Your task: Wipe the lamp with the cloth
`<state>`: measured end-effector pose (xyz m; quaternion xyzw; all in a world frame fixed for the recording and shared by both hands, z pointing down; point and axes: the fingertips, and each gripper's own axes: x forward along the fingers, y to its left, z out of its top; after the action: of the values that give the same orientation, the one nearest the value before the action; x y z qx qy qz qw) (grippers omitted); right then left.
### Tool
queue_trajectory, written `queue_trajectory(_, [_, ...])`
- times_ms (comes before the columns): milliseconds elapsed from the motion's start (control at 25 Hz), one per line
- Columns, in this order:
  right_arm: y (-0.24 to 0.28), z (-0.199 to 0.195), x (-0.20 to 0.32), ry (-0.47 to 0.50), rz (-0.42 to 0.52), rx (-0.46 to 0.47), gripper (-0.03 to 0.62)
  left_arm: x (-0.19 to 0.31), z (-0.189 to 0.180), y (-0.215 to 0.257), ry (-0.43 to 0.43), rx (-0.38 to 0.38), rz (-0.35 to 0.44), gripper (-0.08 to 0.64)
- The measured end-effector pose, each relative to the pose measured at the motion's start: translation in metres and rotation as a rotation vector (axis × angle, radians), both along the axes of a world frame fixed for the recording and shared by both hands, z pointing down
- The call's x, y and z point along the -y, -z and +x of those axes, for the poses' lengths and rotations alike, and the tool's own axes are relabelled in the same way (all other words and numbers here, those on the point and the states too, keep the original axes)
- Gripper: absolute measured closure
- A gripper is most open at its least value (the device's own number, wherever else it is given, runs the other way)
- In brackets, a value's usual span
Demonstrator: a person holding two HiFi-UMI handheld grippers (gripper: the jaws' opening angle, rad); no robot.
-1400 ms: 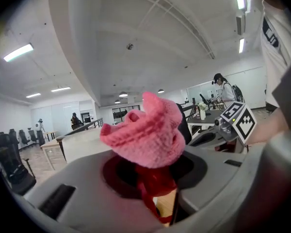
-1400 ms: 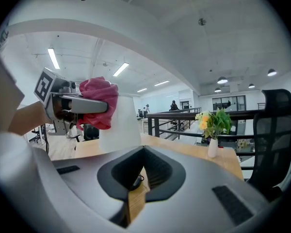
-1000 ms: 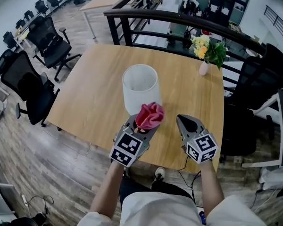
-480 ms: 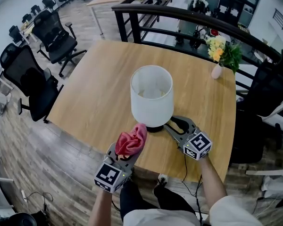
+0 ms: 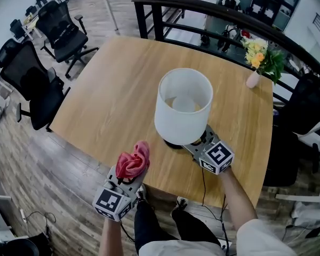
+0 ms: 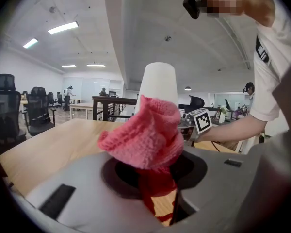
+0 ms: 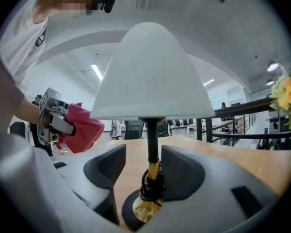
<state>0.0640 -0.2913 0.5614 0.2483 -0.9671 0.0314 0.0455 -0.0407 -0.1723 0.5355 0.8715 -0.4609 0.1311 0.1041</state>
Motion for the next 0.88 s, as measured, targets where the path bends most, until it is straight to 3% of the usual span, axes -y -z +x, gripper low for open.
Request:
queue_trajectory(320, [0.03, -0.025, 0.013, 0.107, 0.023, 0.048, 0.345, -0.002, -0.007, -0.003, 0.006, -0.007, -0.009, 0.399])
queue_trajectory(440, [0.031, -0.025, 0.013, 0.125, 0.024, 0.059, 0.407, -0.003, -0.011, -0.003, 0.009, -0.009, -0.009, 0.399])
queue_trajectory(560, [0.03, -0.022, 0.019, 0.073, 0.066, 0.039, 0.535, -0.004, -0.015, -0.005, 0.011, -0.011, -0.017, 0.399])
queue_trajectory(880, [0.032, -0.022, 0.019, -0.029, 0.075, 0.017, 0.526, 0.004, -0.023, -0.004, -0.001, -0.022, -0.031, 0.399])
